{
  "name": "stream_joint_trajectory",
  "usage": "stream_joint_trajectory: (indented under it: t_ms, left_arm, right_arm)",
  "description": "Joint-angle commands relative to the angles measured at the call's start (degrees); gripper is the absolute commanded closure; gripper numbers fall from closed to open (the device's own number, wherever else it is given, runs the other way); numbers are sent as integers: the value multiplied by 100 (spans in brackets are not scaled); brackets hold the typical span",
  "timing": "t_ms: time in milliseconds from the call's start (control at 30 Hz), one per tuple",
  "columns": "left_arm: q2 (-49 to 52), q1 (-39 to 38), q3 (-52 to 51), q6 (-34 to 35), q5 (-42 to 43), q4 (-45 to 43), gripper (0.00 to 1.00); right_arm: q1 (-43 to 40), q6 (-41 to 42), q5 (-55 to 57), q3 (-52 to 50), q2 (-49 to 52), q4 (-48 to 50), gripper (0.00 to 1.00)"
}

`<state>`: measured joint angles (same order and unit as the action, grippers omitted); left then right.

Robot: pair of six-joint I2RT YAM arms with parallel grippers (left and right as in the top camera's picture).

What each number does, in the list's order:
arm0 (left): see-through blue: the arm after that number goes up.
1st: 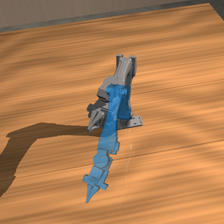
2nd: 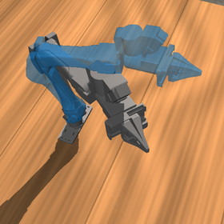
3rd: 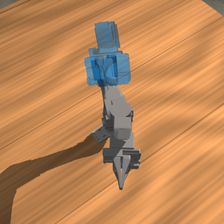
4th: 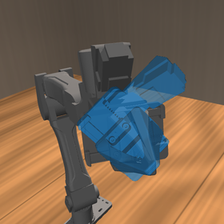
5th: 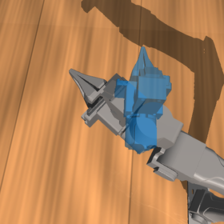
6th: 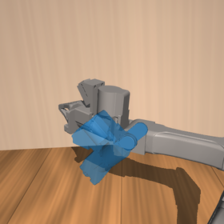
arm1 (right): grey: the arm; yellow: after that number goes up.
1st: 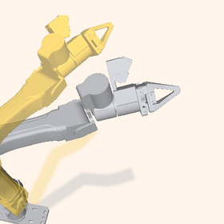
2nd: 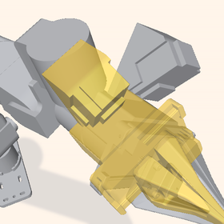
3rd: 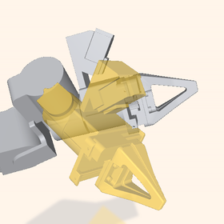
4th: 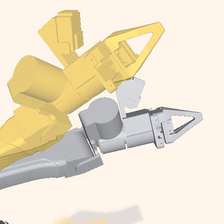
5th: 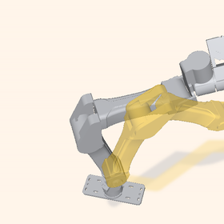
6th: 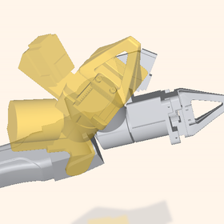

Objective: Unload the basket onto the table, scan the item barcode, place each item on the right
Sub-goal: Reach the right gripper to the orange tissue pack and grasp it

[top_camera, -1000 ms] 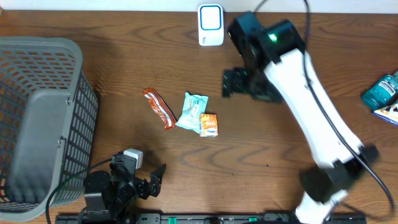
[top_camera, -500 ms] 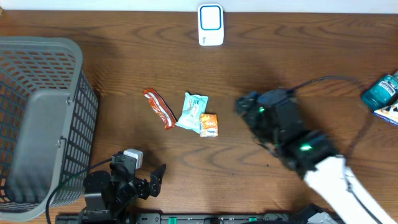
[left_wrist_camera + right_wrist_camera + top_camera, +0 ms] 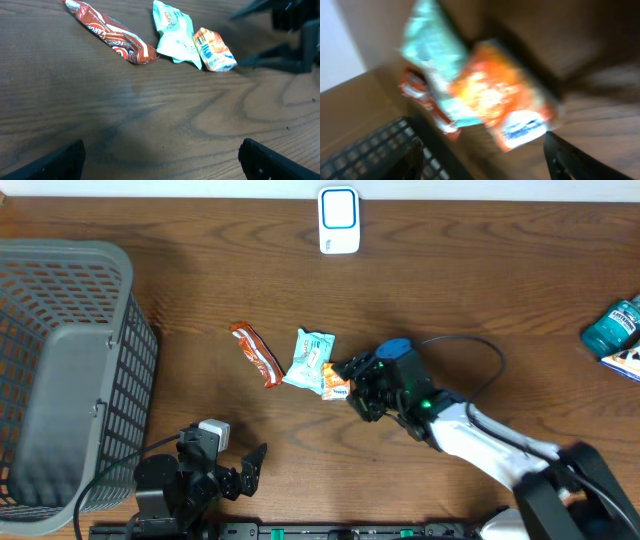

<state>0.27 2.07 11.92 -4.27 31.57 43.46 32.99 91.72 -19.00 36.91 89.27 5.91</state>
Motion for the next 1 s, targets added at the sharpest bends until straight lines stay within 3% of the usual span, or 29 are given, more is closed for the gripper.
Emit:
stream_joint_trajectory:
  t_ms: [0,200,333,667,733,967]
  left_arm:
    - [-4,22,24,9,13,24,2]
    - [-7,22,24,9,13,24,2]
    - [-7,22,24,9,15,24,2]
    - [-7,22,24,9,13,24,2]
    - [-7,22,24,9,15,24,2]
    - [-7,22,24,9,15,24,2]
  right_arm:
    - [85,625,-367,-13,450,15,33]
    - [87,730,-195,-13,748,92,37]
    - [87,721,-4,-15,750,66,54]
    - [87,723,505,-15,750,-216,56]
    - [87,723,658,-15,750,-225,60]
    - [87,197,625,-15,750,17,90]
